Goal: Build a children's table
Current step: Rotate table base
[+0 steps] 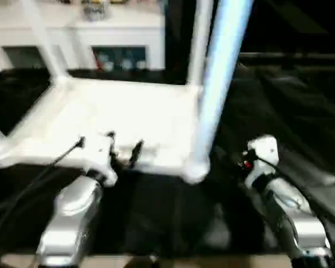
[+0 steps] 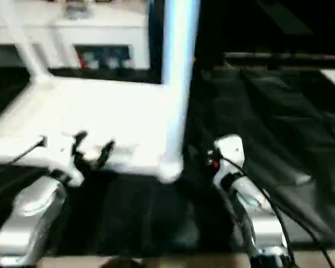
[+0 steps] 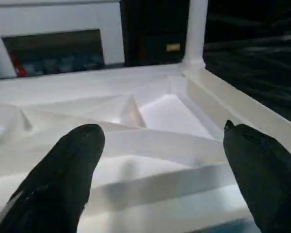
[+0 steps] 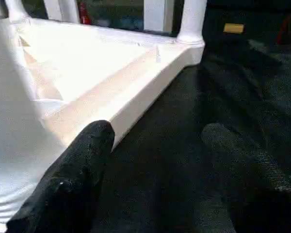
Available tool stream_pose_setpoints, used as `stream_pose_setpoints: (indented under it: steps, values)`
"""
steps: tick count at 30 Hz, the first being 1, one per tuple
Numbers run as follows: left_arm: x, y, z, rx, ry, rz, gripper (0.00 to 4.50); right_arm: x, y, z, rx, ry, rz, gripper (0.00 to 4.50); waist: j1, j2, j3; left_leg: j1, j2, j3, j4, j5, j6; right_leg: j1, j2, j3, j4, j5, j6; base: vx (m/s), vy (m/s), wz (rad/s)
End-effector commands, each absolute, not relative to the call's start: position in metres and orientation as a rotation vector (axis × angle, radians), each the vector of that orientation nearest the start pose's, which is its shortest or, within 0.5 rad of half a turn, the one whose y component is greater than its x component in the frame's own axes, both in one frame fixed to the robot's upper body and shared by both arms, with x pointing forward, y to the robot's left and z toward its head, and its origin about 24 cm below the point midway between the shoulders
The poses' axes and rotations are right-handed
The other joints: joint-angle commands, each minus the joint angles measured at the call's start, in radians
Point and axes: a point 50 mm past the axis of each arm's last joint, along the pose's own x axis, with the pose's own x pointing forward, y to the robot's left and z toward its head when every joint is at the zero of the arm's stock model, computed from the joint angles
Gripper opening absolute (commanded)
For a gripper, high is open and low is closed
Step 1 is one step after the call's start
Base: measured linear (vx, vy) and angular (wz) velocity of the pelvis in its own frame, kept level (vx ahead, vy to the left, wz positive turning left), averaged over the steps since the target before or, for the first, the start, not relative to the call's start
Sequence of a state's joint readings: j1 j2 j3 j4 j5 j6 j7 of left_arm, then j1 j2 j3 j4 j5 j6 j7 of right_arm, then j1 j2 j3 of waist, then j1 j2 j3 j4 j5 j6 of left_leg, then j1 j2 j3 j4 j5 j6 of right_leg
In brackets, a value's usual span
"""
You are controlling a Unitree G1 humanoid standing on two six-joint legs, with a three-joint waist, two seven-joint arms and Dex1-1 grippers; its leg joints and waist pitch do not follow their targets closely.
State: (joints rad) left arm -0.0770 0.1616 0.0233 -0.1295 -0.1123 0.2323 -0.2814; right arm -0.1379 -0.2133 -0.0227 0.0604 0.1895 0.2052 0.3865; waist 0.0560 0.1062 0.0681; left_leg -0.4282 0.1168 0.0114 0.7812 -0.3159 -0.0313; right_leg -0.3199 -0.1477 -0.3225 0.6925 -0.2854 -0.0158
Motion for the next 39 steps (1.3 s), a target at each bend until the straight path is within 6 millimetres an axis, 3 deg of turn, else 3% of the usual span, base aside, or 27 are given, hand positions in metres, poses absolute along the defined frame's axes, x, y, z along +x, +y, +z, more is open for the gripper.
stream_pose_setpoints:
  steps: [1, 2, 3, 5, 7, 8, 9, 10, 11, 13, 16, 18, 19, 20, 21, 22, 23, 25, 26, 29, 32, 34, 35, 36, 37, 38, 39]
  values:
    - [0.268, 0.159, 0.076, 0.050, 0.019, -0.285, 4.43, 0.279, -0.174, 0.054, -0.010, 0.116, 0.373, 3.33, -0.038, 0.001, -0.034, 0.011, 0.089, -0.201, -0.297, -0.670, -0.173, -0.014, 0.109, 0.144, 0.114, -0.248, -0.037, 0.039, 0.172, 0.61]
    - [0.269, 0.151, 0.076, 0.041, 0.018, -0.298, 4.43, 0.280, -0.178, 0.055, -0.010, 0.111, 0.360, 3.33, -0.064, 0.027, -0.050, 0.080, 0.072, -0.279, -0.289, -0.527, -0.177, -0.063, 0.123, 0.230, 0.122, -0.219, -0.020, -0.037, 0.084, 0.51]
    - [0.269, 0.150, 0.076, 0.041, 0.018, -0.299, 4.43, 0.280, -0.178, 0.055, -0.010, 0.111, 0.358, 3.33, -0.064, 0.027, -0.050, 0.080, 0.072, -0.279, -0.289, -0.527, -0.177, -0.063, 0.123, 0.230, 0.122, -0.219, -0.020, -0.037, 0.084, 0.51]
    - [0.270, 0.147, 0.075, 0.039, 0.020, -0.291, 4.43, 0.281, -0.183, 0.056, -0.014, 0.109, 0.343, 3.33, -0.092, -0.008, -0.071, 0.130, -0.034, -0.396, -0.362, -0.057, -0.241, 0.005, 0.150, 0.284, 0.037, -0.236, -0.053, -0.069, 0.019, 0.10]
    - [0.271, 0.147, 0.075, 0.023, 0.023, -0.280, 4.43, 0.281, -0.185, 0.057, -0.015, 0.103, 0.329, 3.33, -0.095, -0.056, -0.069, 0.131, -0.072, -0.414, -0.400, -0.032, -0.259, 0.048, 0.128, 0.343, -0.042, -0.207, -0.121, -0.069, -0.077, 0.18]
    - [0.271, 0.146, 0.075, 0.018, 0.024, -0.278, 4.43, 0.282, -0.186, 0.058, -0.018, 0.100, 0.325, 3.33, -0.098, -0.093, -0.078, 0.070, -0.139, -0.352, -0.379, -0.137, -0.208, 0.105, 0.098, 0.382, -0.122, -0.209, -0.207, -0.094, -0.217, 0.43]
    - [0.272, 0.147, 0.074, 0.002, 0.029, -0.272, 4.43, 0.282, -0.188, 0.058, -0.007, 0.100, 0.317, 3.33, -0.098, -0.093, -0.078, 0.070, -0.139, -0.352, -0.379, -0.137, -0.208, 0.105, 0.098, 0.382, -0.122, -0.209, -0.207, -0.094, -0.217, 0.43]
    - [0.273, 0.148, 0.074, -0.001, 0.032, -0.254, 4.43, 0.283, -0.189, 0.058, -0.002, 0.103, 0.307, 3.33, -0.027, -0.127, -0.075, -0.020, -0.153, -0.033, -0.094, -0.082, 0.031, 0.139, 0.014, 0.429, -0.239, 0.125, -0.468, -0.096, -0.242, 0.29]
    - [0.273, 0.149, 0.074, -0.006, 0.031, -0.248, 4.43, 0.283, -0.190, 0.059, -0.002, 0.105, 0.304, 3.33, -0.022, -0.124, -0.061, -0.035, -0.117, 0.014, -0.058, -0.059, 0.061, 0.115, -0.004, 0.427, -0.214, 0.228, -0.422, -0.070, -0.220, -0.04]
    - [0.275, 0.151, 0.074, 0.001, 0.041, -0.239, 4.43, 0.283, -0.191, 0.059, -0.005, 0.105, 0.305, 3.33, -0.001, -0.147, -0.050, -0.004, -0.078, 0.065, -0.072, 0.027, 0.035, 0.075, 0.012, 0.404, -0.190, 0.396, -0.064, -0.062, -0.207, -0.08]
    - [0.276, 0.155, 0.074, 0.023, 0.029, -0.220, 4.43, 0.284, -0.190, 0.059, -0.020, 0.104, 0.320, 3.33, 0.035, -0.106, -0.087, -0.003, -0.003, 0.046, -0.176, 0.132, 0.168, 0.127, 0.057, 0.396, -0.149, 0.552, 0.280, -0.023, -0.149, 0.01]
    - [0.276, 0.157, 0.074, -0.001, 0.026, -0.205, 4.43, 0.283, -0.188, 0.059, -0.045, 0.108, 0.349, 3.33, 0.005, -0.058, -0.126, 0.128, 0.266, -0.100, -0.207, 0.264, 0.383, -0.008, -0.008, 0.352, 0.006, 0.427, 0.333, 0.008, -0.077, 0.09]
    - [0.276, 0.157, 0.074, -0.008, 0.026, -0.204, 4.43, 0.283, -0.186, 0.059, -0.042, 0.113, 0.358, 3.33, -0.034, -0.064, -0.105, 0.188, 0.331, -0.160, -0.209, 0.499, 0.516, -0.124, -0.075, 0.414, 0.056, 0.079, 0.163, 0.000, 0.000, 0.00]
    - [0.276, 0.157, 0.074, -0.009, 0.027, -0.202, 4.43, 0.283, -0.185, 0.059, -0.048, 0.112, 0.365, 3.33, -0.022, -0.071, -0.092, 0.151, 0.259, -0.108, -0.205, 0.470, 0.474, -0.107, -0.056, 0.417, 0.030, 0.054, 0.102, -0.074, -0.012, 0.22]
    - [0.276, 0.157, 0.074, -0.009, 0.028, -0.202, 4.43, 0.283, -0.185, 0.059, -0.050, 0.111, 0.367, 3.33, 0.018, -0.090, -0.075, 0.017, -0.026, -0.022, -0.221, 0.086, 0.349, 0.007, 0.019, 0.374, -0.106, -0.006, 0.100, -0.074, -0.012, 0.22]
    - [0.276, 0.157, 0.074, -0.012, 0.030, -0.199, 4.43, 0.284, -0.182, 0.060, -0.059, 0.107, 0.377, 3.33, 0.027, -0.109, -0.052, -0.012, -0.018, 0.019, -0.146, -0.091, 0.299, 0.054, -0.116, 0.353, -0.215, -0.285, 0.096, -0.106, 0.057, 0.51]
    - [0.276, 0.157, 0.074, -0.012, 0.030, -0.199, 4.43, 0.284, -0.182, 0.060, -0.059, 0.107, 0.377, 3.33, 0.026, -0.103, -0.046, -0.018, 0.005, 0.025, -0.124, -0.123, 0.244, 0.083, -0.154, 0.315, -0.247, -0.501, 0.058, -0.035, 0.099, 0.37]
    - [0.276, 0.157, 0.074, -0.012, 0.030, -0.199, 4.43, 0.284, -0.180, 0.060, -0.045, 0.094, 0.382, 3.33, 0.000, -0.062, -0.027, 0.013, 0.044, 0.055, -0.203, -0.281, 0.073, 0.118, -0.061, 0.211, -0.252, -0.713, -0.069, -0.002, 0.087, 0.35]
    - [0.275, 0.157, 0.074, -0.012, 0.031, -0.203, 4.43, 0.285, -0.181, 0.059, -0.035, 0.101, 0.362, 3.33, -0.016, -0.045, -0.041, 0.088, 0.062, 0.058, -0.231, -0.380, 0.019, 0.073, -0.002, 0.215, -0.227, -0.622, -0.082, 0.016, -0.008, 0.32]
    - [0.274, 0.156, 0.073, -0.004, 0.037, -0.212, 4.43, 0.286, -0.181, 0.058, -0.036, 0.109, 0.361, 3.33, -0.061, -0.039, -0.056, 0.193, 0.109, -0.017, -0.308, -0.445, 0.120, 0.007, 0.074, 0.231, -0.097, -0.095, -0.052, 0.052, 0.006, 0.17]
    - [0.274, 0.155, 0.072, 0.002, 0.041, -0.219, 4.43, 0.284, -0.180, 0.057, -0.041, 0.112, 0.375, 3.33, -0.046, -0.081, -0.054, 0.152, 0.080, 0.004, -0.282, -0.258, 0.289, 0.023, 0.024, 0.275, -0.136, -0.009, 0.020, 0.096, 0.015, -0.04]
    - [0.274, 0.155, 0.072, 0.004, 0.041, -0.223, 4.43, 0.284, -0.180, 0.056, -0.046, 0.113, 0.377, 3.33, 0.009, -0.106, -0.095, -0.006, -0.005, 0.094, -0.160, 0.074, 0.283, 0.183, -0.046, 0.357, -0.189, 0.205, -0.060, 0.125, -0.013, 0.07]
    - [0.274, 0.155, 0.072, 0.005, 0.042, -0.224, 4.43, 0.283, -0.180, 0.056, -0.047, 0.114, 0.376, 3.33, 0.014, -0.106, -0.098, -0.017, 0.008, 0.088, -0.154, 0.123, 0.276, 0.185, -0.051, 0.360, -0.181, 0.269, -0.067, 0.152, -0.011, 0.11]
    - [0.275, 0.155, 0.072, 0.010, 0.047, -0.223, 4.43, 0.283, -0.181, 0.055, -0.050, 0.116, 0.369, 3.33, 0.011, -0.086, -0.110, 0.004, 0.018, 0.081, -0.184, 0.223, 0.263, 0.168, 0.013, 0.315, -0.142, 0.395, -0.073, 0.152, -0.011, 0.11]
    - [0.275, 0.155, 0.072, 0.010, 0.047, -0.225, 4.43, 0.283, -0.181, 0.055, -0.051, 0.117, 0.367, 3.33, -0.027, -0.050, -0.126, 0.159, 0.061, 0.013, -0.190, 0.495, 0.367, 0.044, 0.100, 0.252, -0.046, 0.386, -0.035, 0.194, -0.036, 0.11]
    - [0.275, 0.155, 0.072, 0.008, 0.044, -0.231, 4.43, 0.283, -0.182, 0.055, -0.051, 0.117, 0.366, 3.33, -0.059, -0.042, -0.119, 0.233, 0.108, -0.059, -0.185, 0.653, 0.482, -0.074, 0.099, 0.243, -0.007, 0.175, 0.012, 0.197, -0.097, -0.12]
    - [0.275, 0.154, 0.073, 0.006, 0.041, -0.235, 4.43, 0.283, -0.182, 0.055, -0.050, 0.118, 0.366, 3.33, -0.059, -0.052, -0.127, 0.268, 0.174, -0.117, -0.166, 1.081, 0.601, -0.137, 0.044, 0.287, 0.010, -0.022, 0.107, 0.197, -0.097, -0.12]
